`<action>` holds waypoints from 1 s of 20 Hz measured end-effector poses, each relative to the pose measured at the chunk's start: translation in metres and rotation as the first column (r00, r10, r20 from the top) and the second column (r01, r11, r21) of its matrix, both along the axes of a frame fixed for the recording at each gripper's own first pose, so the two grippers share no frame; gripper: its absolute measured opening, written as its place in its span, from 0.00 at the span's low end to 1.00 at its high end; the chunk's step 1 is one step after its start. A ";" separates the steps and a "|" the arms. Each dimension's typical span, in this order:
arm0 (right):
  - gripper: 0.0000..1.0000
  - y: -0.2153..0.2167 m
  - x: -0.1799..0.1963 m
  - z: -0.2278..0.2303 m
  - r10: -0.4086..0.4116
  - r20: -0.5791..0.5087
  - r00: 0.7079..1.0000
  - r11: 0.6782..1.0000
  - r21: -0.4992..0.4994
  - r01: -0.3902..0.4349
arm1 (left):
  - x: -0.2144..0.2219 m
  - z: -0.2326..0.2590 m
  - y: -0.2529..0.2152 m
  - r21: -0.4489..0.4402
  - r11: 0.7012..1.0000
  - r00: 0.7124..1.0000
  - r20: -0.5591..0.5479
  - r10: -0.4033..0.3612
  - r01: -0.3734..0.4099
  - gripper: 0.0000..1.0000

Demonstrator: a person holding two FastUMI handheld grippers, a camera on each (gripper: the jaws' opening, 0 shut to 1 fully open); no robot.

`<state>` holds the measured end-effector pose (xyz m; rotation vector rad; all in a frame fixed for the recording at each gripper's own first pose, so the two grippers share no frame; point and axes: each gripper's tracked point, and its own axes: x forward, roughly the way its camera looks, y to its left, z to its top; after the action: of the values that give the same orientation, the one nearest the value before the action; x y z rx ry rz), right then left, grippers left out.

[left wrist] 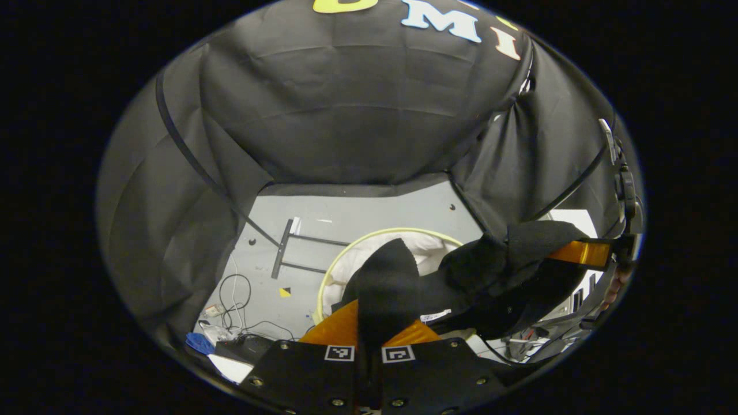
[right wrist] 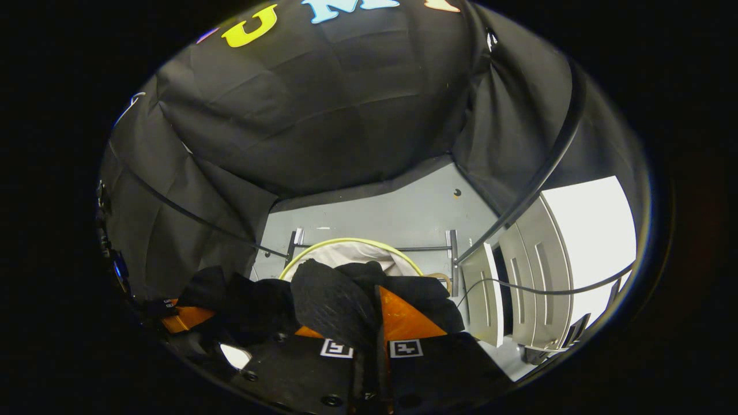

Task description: Grasp the clothes on the hanger with both hands and then place them into the laundry hamper below.

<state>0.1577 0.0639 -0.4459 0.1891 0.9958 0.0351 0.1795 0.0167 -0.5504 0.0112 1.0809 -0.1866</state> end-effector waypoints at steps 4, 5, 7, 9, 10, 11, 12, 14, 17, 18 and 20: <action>0.18 -0.002 -0.001 -0.004 0.007 -0.010 1.000 1.000 -0.007 -0.007 | 0.000 0.000 0.000 0.001 1.000 1.000 -0.008 -0.010 0.010 0.03; 0.18 -0.002 0.000 -0.003 0.008 -0.011 1.000 1.000 -0.004 -0.008 | -0.001 0.001 0.001 0.003 1.000 1.000 -0.009 -0.011 0.011 0.04; 0.18 0.001 0.000 -0.001 0.008 -0.015 1.000 1.000 0.005 -0.008 | 0.001 0.003 0.002 0.004 1.000 1.000 -0.003 -0.011 0.011 0.07; 0.25 0.008 -0.005 0.002 0.018 -0.021 1.000 0.999 0.031 -0.017 | 0.003 0.006 -0.001 -0.009 1.000 1.000 0.009 -0.013 0.013 0.13; 0.31 0.012 -0.007 0.004 0.025 -0.016 1.000 0.999 0.048 -0.024 | 0.003 0.004 -0.003 -0.014 1.000 1.000 0.012 -0.019 0.019 0.17; 0.52 0.017 -0.006 0.008 0.033 -0.009 0.999 0.997 0.063 -0.032 | 0.002 0.005 -0.003 -0.016 0.999 1.000 0.009 -0.030 0.030 0.36; 0.73 0.016 -0.010 0.010 0.034 -0.004 0.999 0.998 0.054 -0.034 | -0.002 0.006 0.002 -0.001 0.999 0.999 0.010 -0.037 0.037 0.55; 0.97 0.015 -0.015 0.012 0.040 0.005 0.999 0.999 0.035 -0.040 | -0.005 0.006 0.011 0.029 0.999 0.999 0.019 -0.046 0.045 0.93; 0.98 0.015 -0.024 0.020 0.044 0.011 0.999 0.999 0.023 -0.045 | -0.013 0.009 0.017 0.039 0.999 0.999 0.023 -0.023 0.023 0.94; 0.98 0.014 -0.030 0.023 0.046 0.012 0.999 0.999 0.017 -0.047 | -0.017 0.014 0.019 0.043 0.999 1.000 0.028 -0.013 0.012 0.94; 0.98 0.008 -0.038 0.032 0.039 0.023 0.999 0.999 0.006 -0.039 | -0.023 0.025 0.022 0.035 0.999 0.999 0.053 0.004 -0.006 0.95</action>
<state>0.1196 0.0722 -0.4135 0.1744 0.9769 0.0759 0.1569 0.0387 -0.5254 0.0448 1.0309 -0.1619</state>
